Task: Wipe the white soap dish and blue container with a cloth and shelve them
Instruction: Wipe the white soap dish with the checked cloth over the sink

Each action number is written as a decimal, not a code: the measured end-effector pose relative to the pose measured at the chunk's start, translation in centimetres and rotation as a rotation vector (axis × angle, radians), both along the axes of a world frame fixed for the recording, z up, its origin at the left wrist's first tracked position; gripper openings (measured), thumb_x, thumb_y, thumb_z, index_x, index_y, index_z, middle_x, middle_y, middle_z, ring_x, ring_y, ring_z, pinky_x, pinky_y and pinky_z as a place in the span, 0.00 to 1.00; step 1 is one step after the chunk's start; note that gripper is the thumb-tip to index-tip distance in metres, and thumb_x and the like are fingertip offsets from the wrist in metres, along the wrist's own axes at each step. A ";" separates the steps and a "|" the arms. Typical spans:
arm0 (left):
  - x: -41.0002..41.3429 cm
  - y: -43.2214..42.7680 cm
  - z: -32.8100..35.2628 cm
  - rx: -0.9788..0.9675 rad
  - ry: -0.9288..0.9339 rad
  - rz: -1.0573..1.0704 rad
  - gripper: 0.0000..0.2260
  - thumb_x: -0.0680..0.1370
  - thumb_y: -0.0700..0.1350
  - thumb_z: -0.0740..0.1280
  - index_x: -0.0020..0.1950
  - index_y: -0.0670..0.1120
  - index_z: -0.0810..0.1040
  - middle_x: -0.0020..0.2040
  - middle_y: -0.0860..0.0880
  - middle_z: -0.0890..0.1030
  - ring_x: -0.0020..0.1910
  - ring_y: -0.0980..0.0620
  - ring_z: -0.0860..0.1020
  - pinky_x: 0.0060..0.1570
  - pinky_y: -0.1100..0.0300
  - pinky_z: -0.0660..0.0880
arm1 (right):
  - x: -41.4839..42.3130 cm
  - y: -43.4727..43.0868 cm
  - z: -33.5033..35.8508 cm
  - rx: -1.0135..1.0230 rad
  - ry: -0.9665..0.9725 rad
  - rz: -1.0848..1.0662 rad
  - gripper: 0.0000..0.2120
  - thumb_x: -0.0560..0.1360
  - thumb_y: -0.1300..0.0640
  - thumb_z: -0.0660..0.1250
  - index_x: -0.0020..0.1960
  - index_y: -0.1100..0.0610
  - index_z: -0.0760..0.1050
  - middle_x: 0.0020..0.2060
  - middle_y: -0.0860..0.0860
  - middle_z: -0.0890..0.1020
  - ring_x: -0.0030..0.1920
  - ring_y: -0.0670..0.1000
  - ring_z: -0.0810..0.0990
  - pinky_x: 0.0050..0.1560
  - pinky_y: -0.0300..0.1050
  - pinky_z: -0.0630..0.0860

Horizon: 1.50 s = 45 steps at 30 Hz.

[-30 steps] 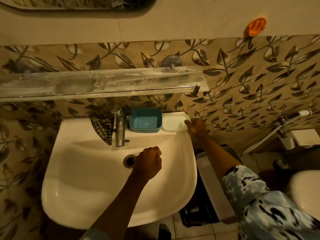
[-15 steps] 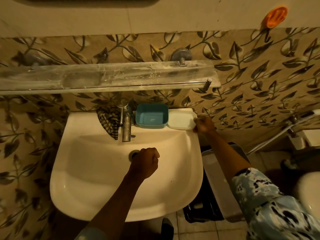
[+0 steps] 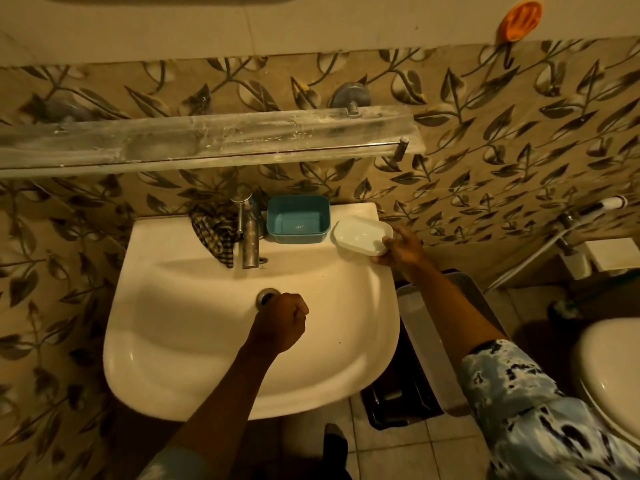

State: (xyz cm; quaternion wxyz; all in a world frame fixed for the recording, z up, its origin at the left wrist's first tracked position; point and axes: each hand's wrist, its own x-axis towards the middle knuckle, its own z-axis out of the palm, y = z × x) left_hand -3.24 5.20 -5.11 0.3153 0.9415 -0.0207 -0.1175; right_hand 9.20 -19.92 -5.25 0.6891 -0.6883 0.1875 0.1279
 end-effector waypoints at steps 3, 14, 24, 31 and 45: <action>-0.8 0.7 -0.4 -0.030 0.011 0.028 0.07 0.74 0.37 0.62 0.45 0.43 0.80 0.40 0.53 0.76 0.44 0.47 0.80 0.47 0.50 0.78 | -1.4 0.1 0.3 0.011 0.011 -0.042 0.18 0.79 0.65 0.61 0.68 0.60 0.66 0.67 0.63 0.68 0.63 0.66 0.72 0.31 0.42 0.82; -3.7 3.6 -0.9 -0.038 0.097 0.061 0.08 0.75 0.40 0.61 0.46 0.47 0.80 0.43 0.47 0.83 0.45 0.47 0.81 0.47 0.48 0.79 | -7.3 2.4 -0.2 -0.042 0.047 -0.031 0.20 0.79 0.64 0.61 0.69 0.56 0.66 0.68 0.59 0.67 0.60 0.62 0.72 0.35 0.48 0.84; -5.5 7.0 -0.9 -0.020 0.124 0.132 0.09 0.75 0.40 0.62 0.44 0.48 0.81 0.43 0.47 0.84 0.44 0.47 0.82 0.48 0.49 0.79 | -11.1 5.7 -1.4 0.017 -0.074 0.002 0.22 0.78 0.65 0.62 0.71 0.54 0.66 0.63 0.65 0.71 0.57 0.66 0.75 0.41 0.49 0.84; -6.5 9.4 -1.1 -0.018 0.116 0.150 0.08 0.75 0.41 0.63 0.43 0.49 0.81 0.43 0.47 0.83 0.43 0.47 0.82 0.47 0.48 0.80 | -12.9 6.8 -1.3 -0.199 -0.185 -0.003 0.22 0.77 0.65 0.64 0.70 0.56 0.68 0.70 0.57 0.67 0.66 0.63 0.70 0.44 0.56 0.83; -8.5 10.3 -1.0 -0.029 0.117 0.132 0.08 0.75 0.42 0.62 0.42 0.52 0.79 0.44 0.48 0.83 0.45 0.47 0.81 0.47 0.48 0.79 | -14.9 7.5 2.2 -0.369 -0.446 0.009 0.27 0.74 0.48 0.68 0.69 0.59 0.70 0.65 0.53 0.74 0.65 0.59 0.74 0.52 0.65 0.79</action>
